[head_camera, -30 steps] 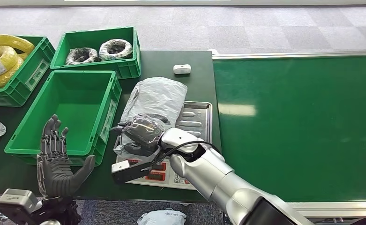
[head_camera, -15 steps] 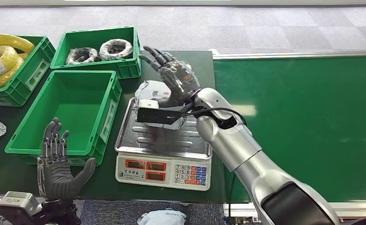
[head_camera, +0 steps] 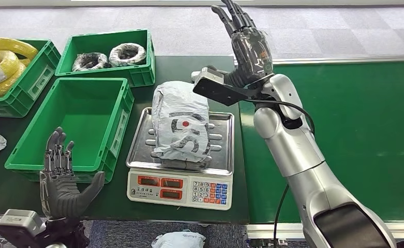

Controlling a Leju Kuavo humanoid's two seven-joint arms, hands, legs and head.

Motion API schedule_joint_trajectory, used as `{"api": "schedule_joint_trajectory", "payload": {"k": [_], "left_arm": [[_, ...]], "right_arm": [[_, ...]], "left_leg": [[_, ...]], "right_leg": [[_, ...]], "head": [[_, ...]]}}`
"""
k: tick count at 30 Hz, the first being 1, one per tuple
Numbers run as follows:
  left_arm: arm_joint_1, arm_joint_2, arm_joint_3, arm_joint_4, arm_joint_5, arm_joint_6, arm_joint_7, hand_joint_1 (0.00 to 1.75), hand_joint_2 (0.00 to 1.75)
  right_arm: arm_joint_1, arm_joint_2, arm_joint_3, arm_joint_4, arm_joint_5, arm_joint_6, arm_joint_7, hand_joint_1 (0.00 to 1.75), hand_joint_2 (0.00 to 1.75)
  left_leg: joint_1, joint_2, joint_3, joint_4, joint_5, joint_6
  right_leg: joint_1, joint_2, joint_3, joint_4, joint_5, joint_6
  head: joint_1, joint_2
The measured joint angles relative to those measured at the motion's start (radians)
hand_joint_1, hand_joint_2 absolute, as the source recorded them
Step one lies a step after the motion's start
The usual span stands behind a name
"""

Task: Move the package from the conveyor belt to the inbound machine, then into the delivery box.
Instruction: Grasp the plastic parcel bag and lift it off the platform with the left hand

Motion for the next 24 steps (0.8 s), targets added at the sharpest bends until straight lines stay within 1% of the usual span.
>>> {"api": "schedule_joint_trajectory", "payload": {"k": [7, 9, 11, 14, 16, 18, 21, 24], "left_arm": [[-0.05, 0.006, -0.02, 0.001, -0.035, 0.025, 0.0, 0.0, 1.75], [-0.065, 0.009, -0.03, 0.002, -0.088, 0.052, 0.006, 0.0, 1.75], [-0.1, 0.017, -0.049, 0.01, -0.211, 0.08, 0.047, 0.0, 1.75], [-0.21, 0.036, -0.103, 0.058, -0.493, 0.102, 0.172, 0.0, 1.75], [-0.284, 0.046, -0.149, 0.107, -0.626, 0.106, 0.24, 0.0, 1.75], [-0.36, 0.057, -0.201, 0.169, -0.768, 0.086, 0.314, 0.0, 1.75], [-0.506, 0.077, -0.295, 0.317, -0.993, 0.034, 0.439, 0.0, 1.75], [-0.664, 0.09, -0.41, 0.523, -1.167, -0.026, 0.521, 0.0, 1.75]], "right_arm": [[0.044, -0.021, -0.07, -0.078, 0.014, -0.006, 0.001, 0.0, 1.75], [0.064, -0.021, -0.095, -0.107, 0.015, -0.02, 0.002, 0.0, 1.75], [0.1, -0.022, -0.128, -0.153, -0.001, -0.044, 0.0, 0.0, 1.75], [0.201, -0.019, -0.177, -0.251, -0.034, -0.094, -0.026, 0.0, 1.75], [0.274, -0.012, -0.194, -0.308, -0.044, -0.114, -0.044, 0.0, 1.75], [0.336, -0.004, -0.201, -0.355, -0.058, -0.127, -0.058, 0.0, 1.75], [0.419, 0.016, -0.203, -0.413, -0.101, -0.143, -0.087, 0.0, 1.75], [0.488, 0.04, -0.2, -0.457, -0.141, -0.146, -0.111, 0.0, 1.75]], "left_leg": [[0.0, 0.0, 0.0, 0.0, 0.0, 0.0], [0.0, -0.001, 0.0, 0.0, 0.0, 0.0], [0.0, -0.002, 0.0, 0.0, 0.0, 0.0], [0.0, -0.006, 0.0, 0.0, 0.0, 0.0], [0.0, -0.004, 0.0, 0.0, 0.0, 0.0], [0.0, -0.002, 0.001, 0.0, 0.0, 0.0], [0.0, -0.003, 0.001, 0.001, 0.001, 0.0], [0.0, -0.003, 0.001, 0.001, 0.001, 0.0]], "right_leg": [[0.0, 0.0, 0.0, 0.0, 0.0, 0.0], [0.0, 0.0, 0.0, 0.0, 0.0, 0.0], [0.0, -0.002, 0.0, 0.0, 0.0, 0.0], [0.0, -0.005, 0.002, 0.0, 0.0, 0.0], [0.0, -0.004, 0.002, 0.0, 0.0, 0.0], [0.0, -0.002, 0.001, 0.0, 0.001, 0.0], [0.0, -0.003, 0.002, 0.0, 0.001, 0.0], [0.0, -0.003, 0.002, 0.0, 0.001, 0.0]], "head": [[0.0, 0.0], [0.0, 0.0], [0.0, 0.0], [0.0, 0.0], [0.0, 0.0], [0.0, 0.0], [0.0, 0.0], [0.0, 0.0]]}}
